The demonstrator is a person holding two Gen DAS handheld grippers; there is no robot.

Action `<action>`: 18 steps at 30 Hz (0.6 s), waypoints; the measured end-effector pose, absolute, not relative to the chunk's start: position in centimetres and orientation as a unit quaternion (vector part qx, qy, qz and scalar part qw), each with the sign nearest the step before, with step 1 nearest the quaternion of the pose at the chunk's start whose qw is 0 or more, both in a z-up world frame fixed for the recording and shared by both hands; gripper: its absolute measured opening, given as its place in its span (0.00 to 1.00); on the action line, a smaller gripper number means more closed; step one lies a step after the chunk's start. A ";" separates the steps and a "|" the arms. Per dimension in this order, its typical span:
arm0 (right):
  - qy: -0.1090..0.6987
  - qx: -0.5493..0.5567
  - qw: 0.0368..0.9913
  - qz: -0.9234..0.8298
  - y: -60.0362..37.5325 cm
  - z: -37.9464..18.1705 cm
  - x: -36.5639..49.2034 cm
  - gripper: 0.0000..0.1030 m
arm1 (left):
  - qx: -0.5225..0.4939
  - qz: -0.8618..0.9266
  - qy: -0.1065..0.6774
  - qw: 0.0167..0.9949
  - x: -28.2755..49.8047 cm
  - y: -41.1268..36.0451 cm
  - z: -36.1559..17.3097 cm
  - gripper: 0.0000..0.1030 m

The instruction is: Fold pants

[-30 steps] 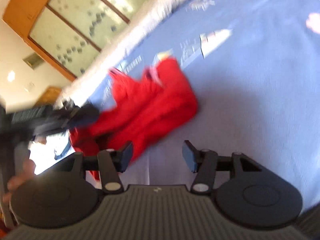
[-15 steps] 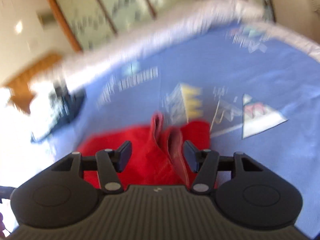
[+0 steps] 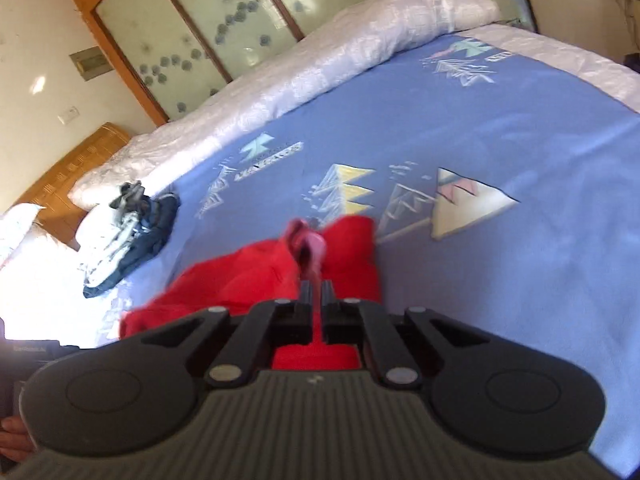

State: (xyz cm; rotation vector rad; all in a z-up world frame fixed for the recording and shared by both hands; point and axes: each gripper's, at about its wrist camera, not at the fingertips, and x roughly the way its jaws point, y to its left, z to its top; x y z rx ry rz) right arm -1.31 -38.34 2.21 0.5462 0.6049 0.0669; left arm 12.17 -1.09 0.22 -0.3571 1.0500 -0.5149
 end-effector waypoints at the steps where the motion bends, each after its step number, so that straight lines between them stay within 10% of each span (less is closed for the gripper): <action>1: 0.293 0.264 0.918 0.041 -38.1 2.9 -0.2 0.21 | -0.180 -0.242 0.491 0.818 12.6 -1.2 0.6 0.48; 3: 0.298 0.244 0.921 0.055 -37.3 4.1 2.8 0.49 | -0.192 -0.245 0.485 0.817 13.6 -1.9 1.3 0.48; 9: 0.392 0.220 0.891 0.061 -35.7 2.7 12.8 0.51 | -0.102 -0.239 0.508 0.821 14.3 -6.1 -0.2 0.47; 10: 0.423 0.222 0.876 0.063 -35.5 1.8 13.9 0.50 | -0.090 -0.235 0.514 0.820 14.0 -6.3 -0.8 0.48; 12: 0.460 0.214 0.859 0.069 -34.8 0.6 14.6 0.09 | -0.080 -0.236 0.517 0.819 13.3 -6.0 -1.7 0.50; 18: 0.333 0.266 0.896 0.129 -36.5 6.8 7.8 0.07 | -0.071 -0.248 0.511 0.820 12.3 -5.6 -1.1 0.51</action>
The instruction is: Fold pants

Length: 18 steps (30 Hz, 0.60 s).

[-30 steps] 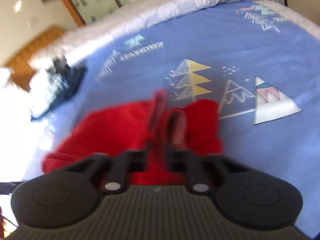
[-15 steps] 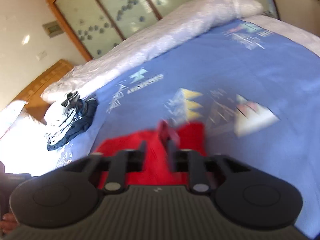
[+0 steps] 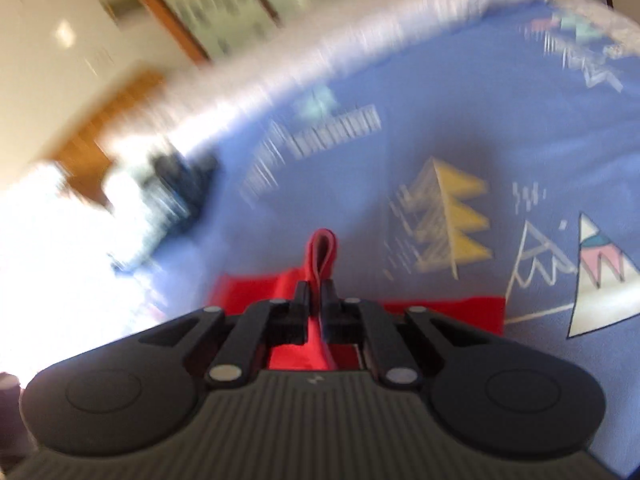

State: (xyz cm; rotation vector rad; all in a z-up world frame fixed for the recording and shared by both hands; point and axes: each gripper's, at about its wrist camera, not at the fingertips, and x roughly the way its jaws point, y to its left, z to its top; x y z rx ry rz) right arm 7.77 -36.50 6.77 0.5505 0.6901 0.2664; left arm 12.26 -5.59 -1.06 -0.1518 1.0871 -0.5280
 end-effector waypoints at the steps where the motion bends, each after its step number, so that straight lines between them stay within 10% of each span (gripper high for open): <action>1: 0.306 0.279 0.901 0.130 -37.4 7.9 5.9 0.07 | -0.075 -0.255 0.511 0.817 12.2 -5.7 -0.8 0.51; 10: 0.350 0.323 0.879 -0.017 -41.7 0.1 -1.4 0.11 | 0.005 -0.279 0.507 0.815 10.9 -9.3 -1.8 0.52; 18: 0.232 0.447 0.864 -0.010 -43.5 0.7 -5.6 0.54 | -0.045 -0.257 0.489 0.832 11.4 -6.2 0.4 0.53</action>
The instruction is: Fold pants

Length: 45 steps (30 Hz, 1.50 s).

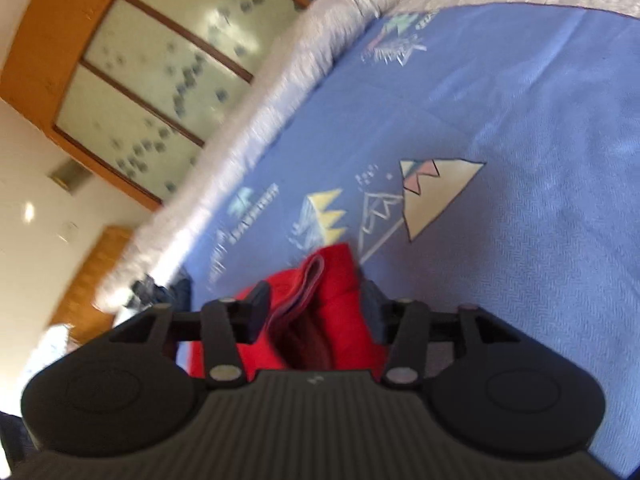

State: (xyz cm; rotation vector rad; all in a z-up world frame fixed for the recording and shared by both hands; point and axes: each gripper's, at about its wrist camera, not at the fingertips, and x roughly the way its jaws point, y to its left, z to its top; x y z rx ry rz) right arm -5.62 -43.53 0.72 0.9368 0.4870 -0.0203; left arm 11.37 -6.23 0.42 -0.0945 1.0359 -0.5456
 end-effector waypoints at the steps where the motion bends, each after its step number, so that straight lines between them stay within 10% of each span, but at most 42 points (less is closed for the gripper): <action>1: 0.226 0.449 0.865 -0.001 -43.3 0.8 -6.3 0.54 | -0.048 -0.250 0.488 0.835 11.7 -6.0 0.4 0.53; 10: 0.250 0.379 0.890 0.041 -39.4 2.0 -3.5 0.56 | -0.054 -0.244 0.522 0.815 13.5 -7.6 -1.6 0.53; 11: 0.262 0.372 0.889 0.051 -38.9 1.9 -2.6 0.52 | -0.052 -0.243 0.522 0.816 13.5 -7.6 -1.6 0.54; 13: 0.310 0.345 0.883 0.068 -38.0 1.6 -0.6 0.11 | -0.051 -0.242 0.523 0.816 13.4 -7.5 -1.6 0.54; 23: 0.270 0.427 0.863 0.010 -43.8 0.3 -5.8 0.02 | -0.019 -0.240 0.521 0.819 12.7 -8.5 -2.3 0.59; 28: 0.236 0.409 0.881 0.017 -41.9 2.3 -6.7 0.15 | -0.001 -0.239 0.516 0.822 12.2 -9.1 -2.3 0.62; 31: 0.227 0.353 0.907 0.024 -39.3 5.3 -4.3 0.62 | -0.005 -0.236 0.519 0.822 12.2 -9.0 -2.3 0.63; 35: 0.273 0.277 0.920 0.039 -36.7 5.2 0.7 0.68 | -0.003 -0.233 0.521 0.821 12.3 -9.1 -2.2 0.63; 37: 0.341 0.241 0.908 0.039 -36.2 3.2 2.8 0.45 | -0.002 -0.233 0.523 0.820 12.3 -9.2 -2.0 0.63; 38: 0.361 0.265 0.892 0.063 -36.6 2.2 3.0 0.13 | -0.002 -0.233 0.523 0.820 12.2 -9.2 -2.0 0.63; 45: 0.318 0.335 0.884 0.068 -40.0 0.7 -2.9 0.12 | 0.010 -0.252 0.518 0.818 12.1 -9.7 -2.5 0.65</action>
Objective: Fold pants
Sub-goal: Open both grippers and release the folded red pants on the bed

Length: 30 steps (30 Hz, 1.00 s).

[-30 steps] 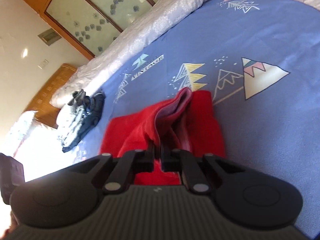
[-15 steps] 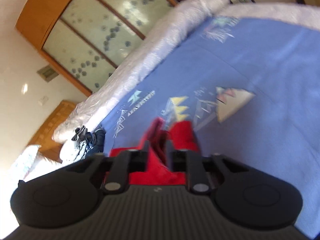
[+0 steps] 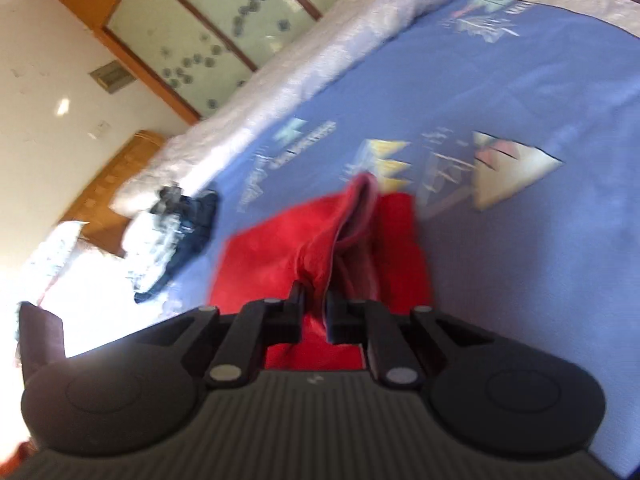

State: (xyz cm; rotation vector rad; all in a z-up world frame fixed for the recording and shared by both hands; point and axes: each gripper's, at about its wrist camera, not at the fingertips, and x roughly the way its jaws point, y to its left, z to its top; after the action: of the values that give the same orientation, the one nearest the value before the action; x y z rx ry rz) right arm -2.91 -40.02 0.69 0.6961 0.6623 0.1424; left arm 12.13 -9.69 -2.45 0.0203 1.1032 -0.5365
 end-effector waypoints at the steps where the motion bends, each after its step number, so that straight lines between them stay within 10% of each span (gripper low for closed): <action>1: 0.341 0.327 0.880 0.051 -39.9 -1.1 -2.7 0.12 | 0.025 -0.250 0.515 0.820 12.0 -10.1 -2.6 0.65; 7: 0.321 0.422 0.847 0.041 -41.4 -4.2 -3.4 0.15 | 0.071 -0.239 0.502 0.828 11.3 -11.3 -2.8 0.70; 11: 0.296 0.362 0.884 -0.002 -39.6 -1.0 -4.0 0.49 | 0.026 -0.261 0.500 0.825 11.1 -9.5 -1.0 0.70; 30: 0.248 0.267 0.931 -0.010 -35.0 4.0 -3.1 0.59 | -0.071 -0.199 0.515 0.831 14.7 -3.5 -1.5 0.73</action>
State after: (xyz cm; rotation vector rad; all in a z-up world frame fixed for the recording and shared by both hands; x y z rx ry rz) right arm -3.13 -35.05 4.01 0.5466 0.5068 -0.0203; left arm 14.70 -3.48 -1.46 -0.1499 1.0929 -0.4215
